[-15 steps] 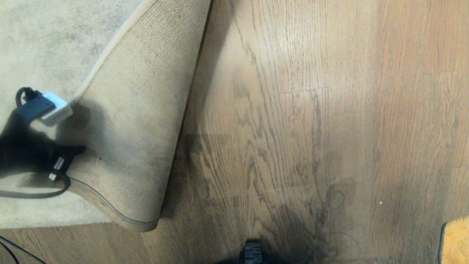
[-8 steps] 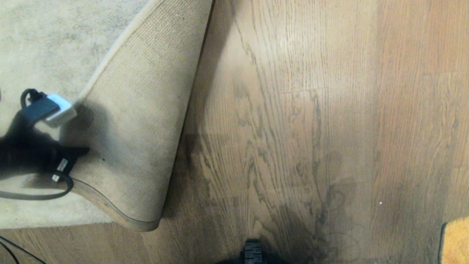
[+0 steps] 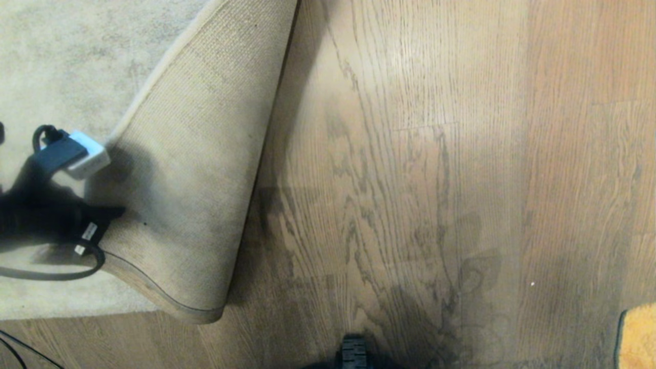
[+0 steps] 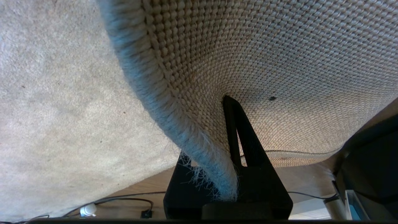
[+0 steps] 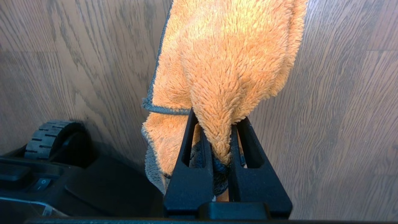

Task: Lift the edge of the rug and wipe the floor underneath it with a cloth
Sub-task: Wipe the floor under the carpet with a rag

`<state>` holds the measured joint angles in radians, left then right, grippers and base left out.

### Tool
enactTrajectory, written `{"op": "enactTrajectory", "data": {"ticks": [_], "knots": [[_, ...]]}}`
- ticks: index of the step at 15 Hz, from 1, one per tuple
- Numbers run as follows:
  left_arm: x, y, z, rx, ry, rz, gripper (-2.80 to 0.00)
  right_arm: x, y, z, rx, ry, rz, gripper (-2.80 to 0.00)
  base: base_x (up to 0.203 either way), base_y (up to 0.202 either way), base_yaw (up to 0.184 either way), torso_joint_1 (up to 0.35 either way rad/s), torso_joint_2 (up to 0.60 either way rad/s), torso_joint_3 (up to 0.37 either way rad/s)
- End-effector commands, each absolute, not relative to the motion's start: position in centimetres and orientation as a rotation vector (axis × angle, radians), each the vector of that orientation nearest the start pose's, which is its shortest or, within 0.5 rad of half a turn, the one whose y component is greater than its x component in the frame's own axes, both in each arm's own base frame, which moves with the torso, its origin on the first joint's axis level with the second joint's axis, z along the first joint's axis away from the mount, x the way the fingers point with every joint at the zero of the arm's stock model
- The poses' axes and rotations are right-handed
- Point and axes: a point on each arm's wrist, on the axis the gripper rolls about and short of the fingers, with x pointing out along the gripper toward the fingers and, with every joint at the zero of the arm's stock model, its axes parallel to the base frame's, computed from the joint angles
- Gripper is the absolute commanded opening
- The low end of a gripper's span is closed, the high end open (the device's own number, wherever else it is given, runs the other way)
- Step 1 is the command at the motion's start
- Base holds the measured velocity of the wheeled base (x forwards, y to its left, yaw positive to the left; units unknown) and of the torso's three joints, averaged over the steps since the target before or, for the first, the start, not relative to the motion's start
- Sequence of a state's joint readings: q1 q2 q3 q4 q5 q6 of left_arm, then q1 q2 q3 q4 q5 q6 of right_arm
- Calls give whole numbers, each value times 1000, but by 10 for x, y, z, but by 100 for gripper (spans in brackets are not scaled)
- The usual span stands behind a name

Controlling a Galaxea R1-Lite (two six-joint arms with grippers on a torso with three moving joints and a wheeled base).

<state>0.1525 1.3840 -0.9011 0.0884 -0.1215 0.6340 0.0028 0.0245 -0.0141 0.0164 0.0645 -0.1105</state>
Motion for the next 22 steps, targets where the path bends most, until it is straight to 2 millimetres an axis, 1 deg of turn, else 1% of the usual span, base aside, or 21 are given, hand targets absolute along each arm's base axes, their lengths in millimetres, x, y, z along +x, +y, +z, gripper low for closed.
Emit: {"op": "enactTrajectory", "data": {"ticks": [1,3,5,7,9,11,12,13,14,16,19,22], "knots": [[219,28,224,544,553,-167,-280,-14,2,98,-85,82,86,-280,0,0,0,0,0,0],[219,25,224,547,552,-177,-280,0,2,122,-54,129,114,-280,0,0,0,0,0,0],[220,24,223,548,553,-182,-280,23,3,141,-38,174,145,-280,0,0,0,0,0,0],[220,24,224,551,551,-186,-280,55,7,155,-31,214,190,-280,0,0,0,0,0,0],[220,23,224,552,551,-185,-280,97,15,163,-27,240,256,-280,0,0,0,0,0,0],[220,23,224,553,552,-187,-280,138,33,165,-22,254,361,-280,0,0,0,0,0,0],[221,21,223,555,551,-194,-280,154,49,164,-13,256,438,-280,0,0,0,0,0,0],[221,20,223,557,551,-200,-280,163,69,166,-2,249,538,-280,0,0,0,0,0,0],[222,19,222,557,554,-207,-280,168,91,167,11,248,635,-280,0,0,0,0,0,0],[223,16,222,560,552,-217,-280,174,132,158,17,294,783,-280,0,0,0,0,0,0],[224,15,221,561,554,-223,-280,186,183,131,5,348,897,-280,0,0,0,0,0,0],[224,15,221,561,552,-222,-280,196,238,93,-8,337,935,-280,0,0,0,0,0,0]]}}
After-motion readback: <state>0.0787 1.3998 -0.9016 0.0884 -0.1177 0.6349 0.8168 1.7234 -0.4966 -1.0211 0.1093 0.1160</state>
